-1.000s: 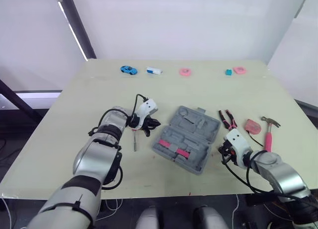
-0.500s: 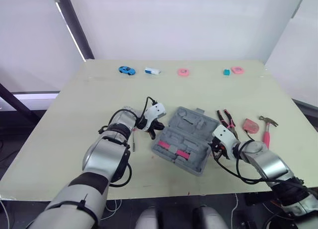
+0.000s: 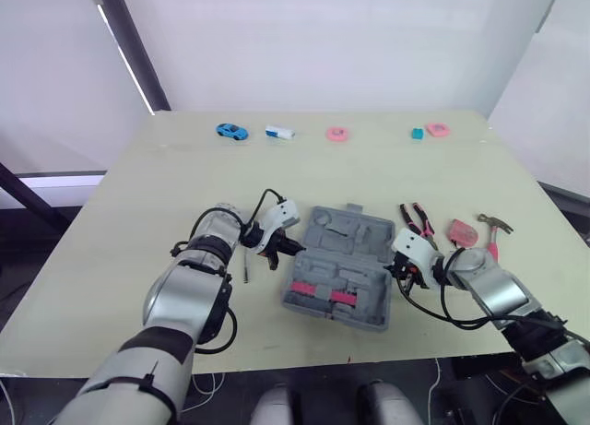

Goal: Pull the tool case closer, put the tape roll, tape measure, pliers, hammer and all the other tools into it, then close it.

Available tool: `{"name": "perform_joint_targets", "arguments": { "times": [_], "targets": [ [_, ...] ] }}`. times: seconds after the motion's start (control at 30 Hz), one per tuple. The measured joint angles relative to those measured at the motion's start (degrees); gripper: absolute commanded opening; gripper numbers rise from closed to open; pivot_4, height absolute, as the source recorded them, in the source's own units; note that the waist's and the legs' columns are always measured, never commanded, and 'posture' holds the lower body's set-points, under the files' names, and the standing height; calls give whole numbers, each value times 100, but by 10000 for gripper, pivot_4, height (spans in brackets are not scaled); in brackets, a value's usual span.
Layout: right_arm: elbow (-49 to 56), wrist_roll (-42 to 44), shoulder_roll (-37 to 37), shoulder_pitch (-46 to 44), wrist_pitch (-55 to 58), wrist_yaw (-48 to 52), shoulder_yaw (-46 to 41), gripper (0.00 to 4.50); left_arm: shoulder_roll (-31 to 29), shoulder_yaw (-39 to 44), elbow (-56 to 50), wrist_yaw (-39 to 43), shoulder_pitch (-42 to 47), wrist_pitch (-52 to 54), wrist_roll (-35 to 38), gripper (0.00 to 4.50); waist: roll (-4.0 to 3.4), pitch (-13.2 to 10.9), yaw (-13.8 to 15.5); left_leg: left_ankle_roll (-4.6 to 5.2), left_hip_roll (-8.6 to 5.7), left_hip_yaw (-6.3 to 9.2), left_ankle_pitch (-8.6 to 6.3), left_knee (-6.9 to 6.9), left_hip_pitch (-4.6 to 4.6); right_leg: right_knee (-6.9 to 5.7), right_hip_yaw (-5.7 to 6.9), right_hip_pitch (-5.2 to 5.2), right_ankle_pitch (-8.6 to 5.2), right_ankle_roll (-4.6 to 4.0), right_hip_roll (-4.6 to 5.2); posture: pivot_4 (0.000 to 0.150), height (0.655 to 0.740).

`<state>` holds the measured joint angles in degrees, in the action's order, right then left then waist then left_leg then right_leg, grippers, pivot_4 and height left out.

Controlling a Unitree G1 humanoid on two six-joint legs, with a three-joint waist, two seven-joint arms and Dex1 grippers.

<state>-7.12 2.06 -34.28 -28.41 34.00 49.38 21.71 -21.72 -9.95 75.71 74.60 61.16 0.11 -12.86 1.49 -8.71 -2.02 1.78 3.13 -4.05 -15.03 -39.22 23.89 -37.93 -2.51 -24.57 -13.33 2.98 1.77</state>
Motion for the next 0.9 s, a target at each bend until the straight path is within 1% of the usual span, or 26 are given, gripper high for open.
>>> {"name": "perform_joint_targets", "arguments": {
  "times": [0.2,0.43,0.63,0.87,0.9],
  "targets": [
    [-310,-139,-95,-127,-413,423,43,671,-54,174,-475,219,-477,99,310,328,-2,1,15,0,0,-1,0,0,-1,-1,0,1,0,0,3,1500,7400],
    [-566,-271,-140,-198,-795,763,37,671,-99,327,-1557,277,-1295,635,773,328,-4,3,40,0,-1,-2,0,-1,-2,-2,1,2,0,0,5,1500,7400],
    [-671,-348,-146,-230,-952,909,31,671,-174,290,-2387,276,-1746,1029,915,328,-5,3,50,0,-1,-2,0,-1,-4,-3,1,3,0,0,4,1500,7400],
    [-685,-373,-146,-228,-1056,1131,16,671,-346,239,-3851,209,-2515,1767,1144,328,-6,3,50,0,1,-2,0,0,-4,-3,0,3,0,0,4,1500,7400],
    [-633,-369,-154,-179,-1058,1166,4,671,-416,212,-4264,180,-2750,1944,1203,328,-6,3,50,0,1,-2,0,0,-5,-3,0,3,0,0,4,1500,7400]
  ]
}}
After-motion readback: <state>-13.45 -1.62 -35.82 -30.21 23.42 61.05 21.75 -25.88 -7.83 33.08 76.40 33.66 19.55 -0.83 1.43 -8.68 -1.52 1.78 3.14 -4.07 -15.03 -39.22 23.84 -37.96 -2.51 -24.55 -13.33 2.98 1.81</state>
